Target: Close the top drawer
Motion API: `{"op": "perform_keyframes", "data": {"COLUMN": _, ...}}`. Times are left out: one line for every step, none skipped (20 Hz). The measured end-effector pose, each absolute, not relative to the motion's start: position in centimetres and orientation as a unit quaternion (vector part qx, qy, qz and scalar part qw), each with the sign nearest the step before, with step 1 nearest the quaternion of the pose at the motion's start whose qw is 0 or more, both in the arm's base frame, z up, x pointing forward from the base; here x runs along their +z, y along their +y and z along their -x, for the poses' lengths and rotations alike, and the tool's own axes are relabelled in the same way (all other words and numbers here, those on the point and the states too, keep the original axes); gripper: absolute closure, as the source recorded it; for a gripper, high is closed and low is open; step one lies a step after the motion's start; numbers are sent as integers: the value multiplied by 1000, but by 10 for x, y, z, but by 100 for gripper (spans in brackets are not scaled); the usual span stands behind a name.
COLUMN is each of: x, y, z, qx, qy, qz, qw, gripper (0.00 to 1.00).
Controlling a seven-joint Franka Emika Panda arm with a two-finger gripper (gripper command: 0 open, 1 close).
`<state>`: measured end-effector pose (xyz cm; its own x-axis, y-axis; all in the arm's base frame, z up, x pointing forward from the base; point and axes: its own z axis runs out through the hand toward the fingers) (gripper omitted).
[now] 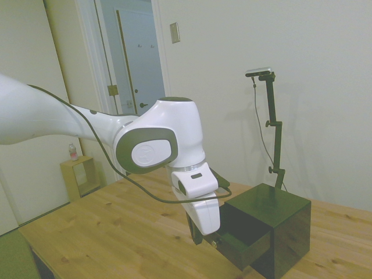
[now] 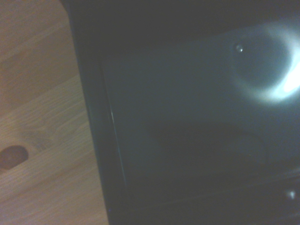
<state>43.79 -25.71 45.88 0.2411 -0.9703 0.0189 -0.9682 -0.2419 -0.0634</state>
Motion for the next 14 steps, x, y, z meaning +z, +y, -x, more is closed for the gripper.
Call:
{"op": "perform_keyframes", "data": {"x": 458, "y": -259, "z": -441, "qx": -27, "qy": 615, "qz": 788, "qw": 18, "gripper": 100}}
{"op": "perform_keyframes", "data": {"x": 459, "y": -260, "z": -444, "qx": -28, "qy": 615, "qz": 788, "qw": 17, "gripper": 100}}
{"op": "perform_keyframes", "data": {"x": 459, "y": -261, "z": -447, "qx": -29, "qy": 614, "qz": 788, "qw": 16, "gripper": 100}}
{"op": "perform_keyframes", "data": {"x": 460, "y": -263, "z": -449, "qx": -31, "qy": 614, "qz": 789, "qw": 16, "gripper": 100}}
{"op": "perform_keyframes", "data": {"x": 462, "y": -263, "z": -450, "qx": -33, "qy": 613, "qz": 789, "qw": 16, "gripper": 100}}
{"op": "perform_keyframes", "data": {"x": 464, "y": -264, "z": -452, "qx": -35, "qy": 613, "qz": 789, "qw": 16, "gripper": 100}}
{"op": "perform_keyframes", "data": {"x": 466, "y": -265, "z": -453, "qx": -37, "qy": 613, "qz": 789, "qw": 16, "gripper": 100}}
{"op": "perform_keyframes", "data": {"x": 468, "y": -267, "z": -454, "qx": -40, "qy": 614, "qz": 788, "qw": 17, "gripper": 100}}
{"op": "perform_keyframes", "data": {"x": 471, "y": -268, "z": -455, "qx": -42, "qy": 614, "qz": 788, "qw": 18, "gripper": 100}}
{"op": "perform_keyframes", "data": {"x": 473, "y": -270, "z": -456, "qx": -44, "qy": 615, "qz": 787, "qw": 19, "gripper": 100}}
{"op": "perform_keyframes", "data": {"x": 475, "y": -273, "z": -457, "qx": -47, "qy": 616, "qz": 786, "qw": 20, "gripper": 100}}
{"op": "perform_keyframes", "data": {"x": 476, "y": -276, "z": -459, "qx": -48, "qy": 617, "qz": 785, "qw": 20, "gripper": 100}}
{"op": "perform_keyframes", "data": {"x": 477, "y": -278, "z": -460, "qx": -50, "qy": 617, "qz": 785, "qw": 19, "gripper": 100}}
{"op": "perform_keyframes", "data": {"x": 477, "y": -282, "z": -462, "qx": -52, "qy": 616, "qz": 785, "qw": 19, "gripper": 100}}
